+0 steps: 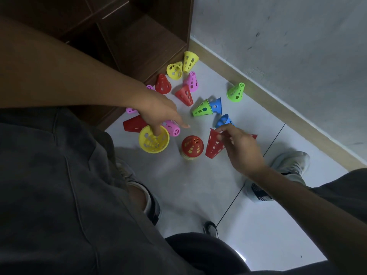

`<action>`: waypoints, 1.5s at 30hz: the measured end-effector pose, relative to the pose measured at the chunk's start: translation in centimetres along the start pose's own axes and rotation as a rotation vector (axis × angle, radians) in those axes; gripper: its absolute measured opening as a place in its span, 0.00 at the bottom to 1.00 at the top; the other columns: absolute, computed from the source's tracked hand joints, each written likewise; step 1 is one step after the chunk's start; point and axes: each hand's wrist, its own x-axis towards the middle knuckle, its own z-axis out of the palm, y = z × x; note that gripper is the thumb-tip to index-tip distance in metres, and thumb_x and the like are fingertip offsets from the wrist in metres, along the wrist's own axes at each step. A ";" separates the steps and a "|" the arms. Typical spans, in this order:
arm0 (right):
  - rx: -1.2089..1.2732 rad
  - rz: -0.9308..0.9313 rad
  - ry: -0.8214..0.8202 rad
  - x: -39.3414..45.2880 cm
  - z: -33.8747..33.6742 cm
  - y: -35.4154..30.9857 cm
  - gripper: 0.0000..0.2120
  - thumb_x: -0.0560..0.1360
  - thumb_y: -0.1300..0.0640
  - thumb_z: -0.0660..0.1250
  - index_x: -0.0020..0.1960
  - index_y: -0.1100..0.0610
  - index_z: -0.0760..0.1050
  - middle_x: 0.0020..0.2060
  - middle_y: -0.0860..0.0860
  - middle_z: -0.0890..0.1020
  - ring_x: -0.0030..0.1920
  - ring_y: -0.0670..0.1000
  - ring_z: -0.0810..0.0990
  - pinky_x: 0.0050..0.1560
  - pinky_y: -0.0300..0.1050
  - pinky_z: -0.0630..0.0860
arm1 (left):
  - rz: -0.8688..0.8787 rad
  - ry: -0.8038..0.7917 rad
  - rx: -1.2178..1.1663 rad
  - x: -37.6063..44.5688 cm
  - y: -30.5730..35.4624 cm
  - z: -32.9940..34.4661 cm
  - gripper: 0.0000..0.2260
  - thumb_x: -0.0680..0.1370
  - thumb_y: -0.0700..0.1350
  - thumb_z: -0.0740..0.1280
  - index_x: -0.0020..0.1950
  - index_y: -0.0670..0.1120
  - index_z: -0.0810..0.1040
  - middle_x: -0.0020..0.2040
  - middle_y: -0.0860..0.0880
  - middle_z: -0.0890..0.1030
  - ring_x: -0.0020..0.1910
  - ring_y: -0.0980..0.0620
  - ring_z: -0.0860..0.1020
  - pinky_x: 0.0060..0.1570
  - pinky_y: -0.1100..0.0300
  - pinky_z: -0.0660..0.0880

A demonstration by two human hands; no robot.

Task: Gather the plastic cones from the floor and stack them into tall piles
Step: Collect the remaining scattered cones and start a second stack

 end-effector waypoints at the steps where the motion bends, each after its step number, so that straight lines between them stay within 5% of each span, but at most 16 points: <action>1: 0.039 0.036 0.013 0.3 -0.1 -0.1 0.08 0.82 0.58 0.64 0.59 0.55 0.79 0.46 0.49 0.84 0.43 0.45 0.76 0.40 0.40 0.72 | -0.015 0.045 -0.004 -0.4 0.0 -0.3 0.41 0.74 0.63 0.71 0.81 0.63 0.53 0.50 0.51 0.69 0.39 0.56 0.70 0.36 0.61 0.72; 3: 0.120 0.130 0.034 0.9 -0.3 -0.1 0.06 0.82 0.57 0.66 0.57 0.54 0.79 0.45 0.50 0.84 0.43 0.49 0.80 0.44 0.44 0.75 | -0.079 0.019 0.023 -0.6 -0.1 -0.1 0.41 0.78 0.55 0.71 0.82 0.63 0.47 0.49 0.50 0.68 0.41 0.54 0.72 0.35 0.60 0.71; 9: 0.704 0.510 0.058 2.7 -1.2 -0.7 0.07 0.82 0.61 0.66 0.47 0.53 0.80 0.41 0.48 0.84 0.40 0.46 0.81 0.45 0.41 0.76 | -0.105 0.066 0.017 -0.8 -1.2 0.5 0.41 0.78 0.56 0.71 0.82 0.63 0.47 0.49 0.46 0.75 0.39 0.52 0.72 0.30 0.61 0.64; 15: 1.039 0.850 -0.182 3.3 -0.9 -1.8 0.08 0.82 0.65 0.61 0.55 0.62 0.79 0.46 0.57 0.84 0.46 0.54 0.81 0.51 0.48 0.80 | -0.142 0.046 0.046 -1.7 -2.1 1.0 0.38 0.77 0.57 0.71 0.82 0.60 0.54 0.56 0.46 0.76 0.49 0.46 0.79 0.39 0.55 0.75; 19: 1.045 0.931 -0.268 3.3 0.5 -2.4 0.11 0.83 0.66 0.60 0.61 0.64 0.78 0.48 0.58 0.83 0.45 0.52 0.80 0.47 0.45 0.80 | -0.160 0.064 0.036 -2.0 -2.7 1.1 0.36 0.77 0.56 0.72 0.81 0.58 0.58 0.68 0.45 0.73 0.57 0.48 0.76 0.41 0.59 0.74; 22: 0.984 0.994 -0.279 3.3 1.5 -2.1 0.10 0.84 0.62 0.60 0.60 0.62 0.79 0.49 0.58 0.83 0.44 0.51 0.80 0.40 0.41 0.80 | -0.156 0.097 -0.029 -2.1 -3.0 0.9 0.36 0.76 0.56 0.73 0.80 0.56 0.61 0.66 0.45 0.74 0.54 0.48 0.77 0.41 0.58 0.76; 26: 0.927 1.047 -0.270 3.3 2.3 -1.3 0.09 0.84 0.62 0.61 0.58 0.61 0.79 0.52 0.58 0.84 0.49 0.52 0.84 0.39 0.42 0.81 | -0.153 0.172 -0.120 -1.8 -3.4 0.6 0.35 0.76 0.55 0.74 0.79 0.54 0.63 0.67 0.46 0.75 0.52 0.53 0.73 0.38 0.68 0.71; 30: 0.887 1.093 -0.281 3.4 3.0 -1.0 0.08 0.83 0.62 0.63 0.58 0.61 0.79 0.54 0.58 0.84 0.53 0.55 0.85 0.43 0.44 0.83 | -0.153 0.206 -0.232 -1.7 -3.9 0.3 0.35 0.73 0.58 0.75 0.77 0.57 0.65 0.56 0.42 0.82 0.46 0.41 0.84 0.41 0.47 0.83; 36: 0.853 1.061 -0.285 3.1 3.4 -1.3 0.09 0.82 0.65 0.63 0.60 0.63 0.77 0.54 0.58 0.81 0.52 0.56 0.83 0.48 0.46 0.84 | -0.146 0.302 -0.411 -2.0 -3.5 -1.3 0.23 0.71 0.58 0.76 0.60 0.52 0.75 0.44 0.44 0.84 0.33 0.45 0.83 0.35 0.49 0.82; 39: 0.686 0.966 -0.199 3.0 3.5 -1.2 0.10 0.82 0.61 0.64 0.63 0.59 0.78 0.57 0.57 0.82 0.55 0.56 0.83 0.55 0.50 0.82 | -0.207 0.312 -0.591 -2.4 -2.8 -2.3 0.17 0.74 0.51 0.77 0.53 0.54 0.70 0.43 0.46 0.82 0.35 0.42 0.84 0.36 0.46 0.83; 41: 0.631 0.866 -0.111 3.7 2.8 -1.8 0.11 0.83 0.57 0.63 0.62 0.57 0.78 0.54 0.53 0.83 0.54 0.54 0.82 0.57 0.51 0.81 | -0.250 0.342 -0.720 -2.6 -2.3 -2.8 0.17 0.74 0.48 0.77 0.52 0.41 0.73 0.47 0.41 0.81 0.40 0.41 0.85 0.36 0.44 0.84; 45: 0.939 0.752 -0.061 5.7 0.5 -4.2 0.16 0.83 0.49 0.62 0.61 0.60 0.78 0.53 0.54 0.84 0.52 0.54 0.83 0.51 0.48 0.83 | -0.300 0.422 -0.987 -2.9 -1.5 -3.8 0.17 0.75 0.45 0.76 0.61 0.43 0.77 0.56 0.45 0.84 0.51 0.45 0.85 0.41 0.49 0.85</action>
